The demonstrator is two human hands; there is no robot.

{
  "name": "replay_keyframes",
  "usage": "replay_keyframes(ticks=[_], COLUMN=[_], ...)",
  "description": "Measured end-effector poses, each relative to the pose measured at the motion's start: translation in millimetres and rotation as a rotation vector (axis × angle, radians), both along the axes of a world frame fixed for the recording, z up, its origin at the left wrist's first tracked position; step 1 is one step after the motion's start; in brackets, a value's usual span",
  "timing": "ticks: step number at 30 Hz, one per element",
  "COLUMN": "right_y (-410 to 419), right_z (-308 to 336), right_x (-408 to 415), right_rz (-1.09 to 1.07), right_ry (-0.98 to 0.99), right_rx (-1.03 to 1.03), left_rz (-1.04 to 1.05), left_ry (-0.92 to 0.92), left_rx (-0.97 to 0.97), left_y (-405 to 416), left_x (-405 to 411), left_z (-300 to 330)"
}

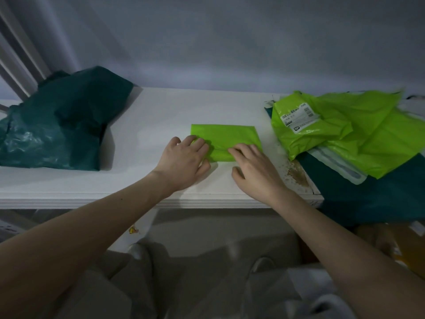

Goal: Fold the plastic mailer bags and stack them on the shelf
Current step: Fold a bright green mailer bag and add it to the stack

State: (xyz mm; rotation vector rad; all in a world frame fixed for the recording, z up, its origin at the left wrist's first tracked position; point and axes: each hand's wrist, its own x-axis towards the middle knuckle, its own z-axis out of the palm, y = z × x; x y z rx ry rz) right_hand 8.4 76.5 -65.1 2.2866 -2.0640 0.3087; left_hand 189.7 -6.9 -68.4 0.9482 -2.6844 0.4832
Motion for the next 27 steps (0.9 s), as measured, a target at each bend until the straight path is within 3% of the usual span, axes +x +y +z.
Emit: replay_keyframes(ticks=[7, 13, 27], right_y=[3, 3, 5], right_z=[-1, -2, 0], right_x=[-7, -8, -21], right_rz=[-0.038, -0.041, -0.073], right_ry=[0.004, -0.067, -0.144], right_rx=[0.028, 0.037, 0.032], left_rz=[0.011, -0.144, -0.093], left_ry=[0.061, 0.092, 0.107], left_rx=[-0.046, -0.011, 0.01], left_y=[-1, 11, 16], left_x=[-8, -33, -45], left_z=[3, -11, -15])
